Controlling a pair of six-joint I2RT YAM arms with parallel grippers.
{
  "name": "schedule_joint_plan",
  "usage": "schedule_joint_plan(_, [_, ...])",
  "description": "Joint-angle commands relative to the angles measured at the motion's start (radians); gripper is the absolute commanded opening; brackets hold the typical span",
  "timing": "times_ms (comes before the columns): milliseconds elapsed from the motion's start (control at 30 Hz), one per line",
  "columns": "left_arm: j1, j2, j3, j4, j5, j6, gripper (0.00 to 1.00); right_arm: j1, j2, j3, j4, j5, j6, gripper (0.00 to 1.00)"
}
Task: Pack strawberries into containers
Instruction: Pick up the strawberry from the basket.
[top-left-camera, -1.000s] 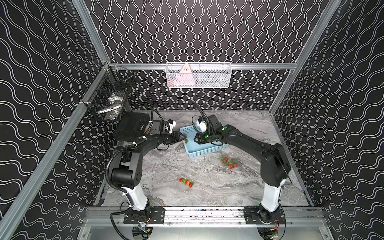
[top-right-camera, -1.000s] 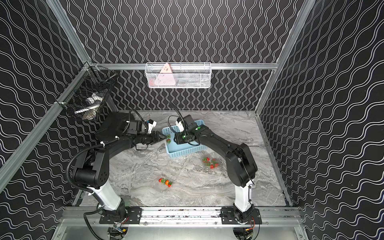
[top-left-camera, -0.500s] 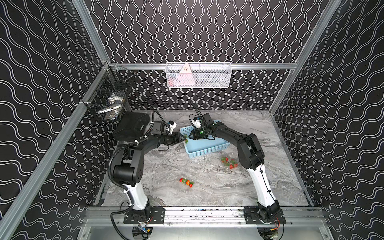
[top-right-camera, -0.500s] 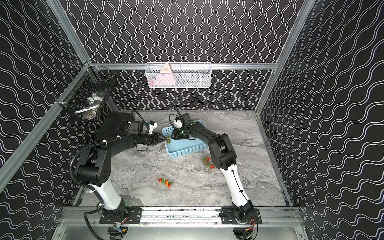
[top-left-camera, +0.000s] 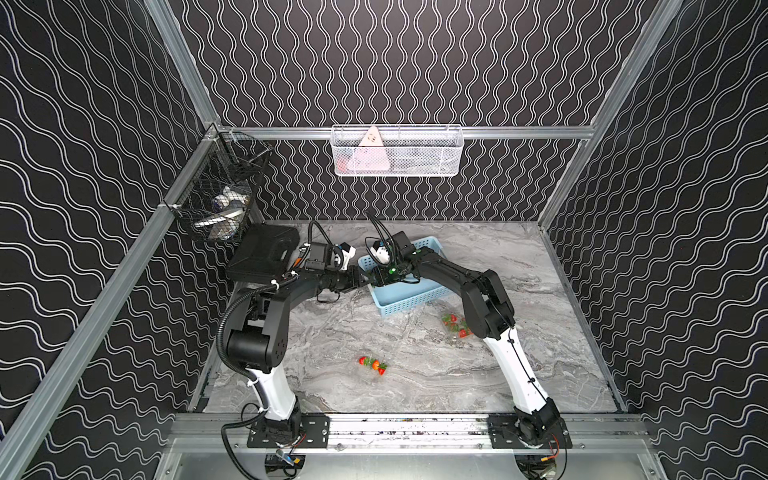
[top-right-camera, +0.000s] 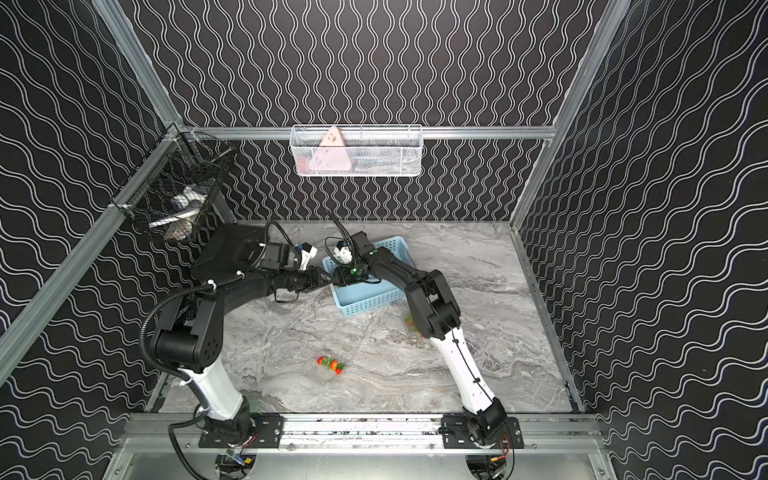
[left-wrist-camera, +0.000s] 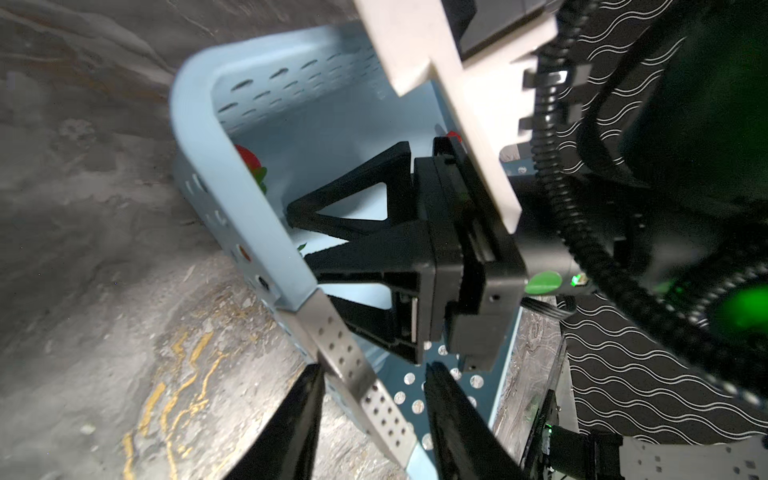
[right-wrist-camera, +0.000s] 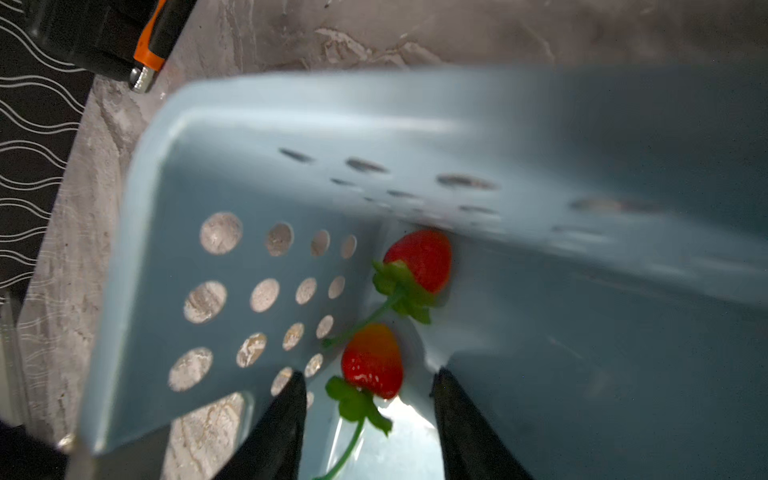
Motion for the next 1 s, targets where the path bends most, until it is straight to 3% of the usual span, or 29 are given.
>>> schedule_joint_plan(0, [-0.004, -0.004, 0.009, 0.021, 0.029, 0.019, 0.45, 0.027, 0.028, 0.020, -0.085, 0.081, -0.071, 0.51])
schedule_joint_plan(133, [-0.003, -0.010, 0.010, 0.014, 0.029, 0.025, 0.45, 0.031, 0.039, 0.017, -0.090, 0.149, -0.078, 0.47])
schedule_joint_plan(400, [-0.002, -0.019, 0.005, 0.015, 0.028, 0.023, 0.45, 0.008, 0.010, -0.022, -0.058, 0.251, -0.040, 0.31])
schedule_joint_plan(667, [-0.004, -0.026, 0.004, 0.016, 0.028, 0.023, 0.45, -0.044, -0.110, -0.123, -0.007, 0.256, -0.007, 0.19])
schedule_joint_plan(967, [-0.003, -0.034, 0.000, 0.019, 0.026, 0.022, 0.45, -0.066, -0.226, -0.171, 0.001, 0.245, -0.004, 0.16])
